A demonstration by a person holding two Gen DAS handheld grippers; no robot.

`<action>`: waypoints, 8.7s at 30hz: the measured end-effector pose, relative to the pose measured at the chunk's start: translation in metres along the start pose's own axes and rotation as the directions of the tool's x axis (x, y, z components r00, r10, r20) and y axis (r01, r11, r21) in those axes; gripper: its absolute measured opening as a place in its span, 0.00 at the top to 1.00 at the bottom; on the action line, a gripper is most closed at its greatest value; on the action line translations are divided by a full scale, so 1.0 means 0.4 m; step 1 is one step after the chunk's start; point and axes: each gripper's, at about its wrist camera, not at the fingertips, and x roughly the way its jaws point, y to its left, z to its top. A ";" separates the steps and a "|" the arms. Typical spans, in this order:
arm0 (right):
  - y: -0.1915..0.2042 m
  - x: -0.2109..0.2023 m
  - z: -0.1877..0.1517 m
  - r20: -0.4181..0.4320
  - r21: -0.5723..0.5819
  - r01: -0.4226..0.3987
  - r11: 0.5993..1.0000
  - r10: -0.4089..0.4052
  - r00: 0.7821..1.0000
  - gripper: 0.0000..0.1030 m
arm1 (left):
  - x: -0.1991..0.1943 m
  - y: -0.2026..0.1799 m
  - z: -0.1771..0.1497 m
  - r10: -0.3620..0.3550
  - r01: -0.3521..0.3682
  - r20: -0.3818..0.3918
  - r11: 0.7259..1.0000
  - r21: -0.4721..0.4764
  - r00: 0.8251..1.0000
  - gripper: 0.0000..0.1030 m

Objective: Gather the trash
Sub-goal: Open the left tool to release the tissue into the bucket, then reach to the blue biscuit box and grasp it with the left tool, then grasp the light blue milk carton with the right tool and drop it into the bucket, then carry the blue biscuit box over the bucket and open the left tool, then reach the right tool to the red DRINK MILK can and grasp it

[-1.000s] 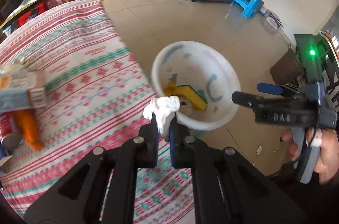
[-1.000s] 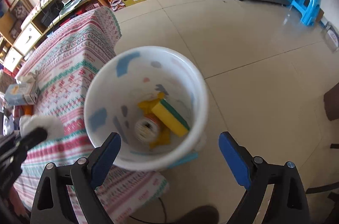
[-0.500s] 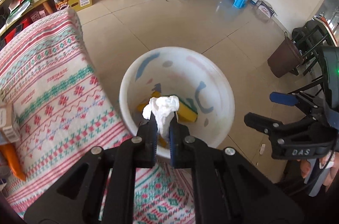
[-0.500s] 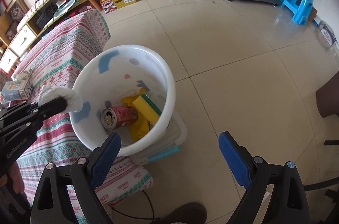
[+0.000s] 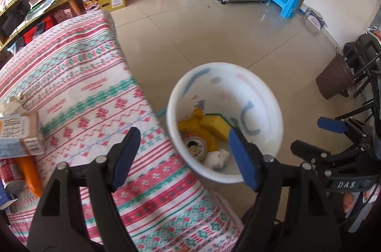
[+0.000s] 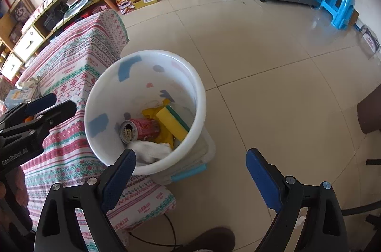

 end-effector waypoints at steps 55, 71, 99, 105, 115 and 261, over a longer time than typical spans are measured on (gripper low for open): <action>0.495 0.072 0.058 -0.002 -0.274 -0.050 0.960 0.052 0.999 0.07 | -0.177 0.611 -0.203 0.227 -0.202 -0.187 0.969 0.144 0.956 0.01; 0.491 0.066 0.064 -0.011 -0.271 -0.084 0.959 0.084 0.996 0.07 | -0.104 0.611 -0.175 0.209 -0.173 -0.307 0.975 0.139 0.929 0.21; 0.817 0.012 0.091 -0.017 -0.401 -0.231 0.887 0.245 0.969 0.04 | -0.364 0.680 -0.354 0.197 -0.209 -0.070 0.907 -0.366 0.978 0.51; 0.950 0.035 0.129 -0.035 -0.633 -0.170 0.756 0.191 0.981 0.00 | -0.367 0.713 -0.345 0.152 -0.161 -0.053 0.901 -0.403 0.987 0.51; 1.040 0.117 0.169 -0.103 -0.813 -0.174 0.555 0.158 0.982 0.00 | -0.376 0.749 -0.347 0.140 -0.149 -0.053 0.888 -0.435 0.989 0.51; 0.455 0.033 0.067 0.035 -0.344 -0.012 0.939 0.025 0.999 0.09 | -0.280 0.581 -0.215 0.235 -0.243 -0.063 0.935 -0.257 0.970 0.01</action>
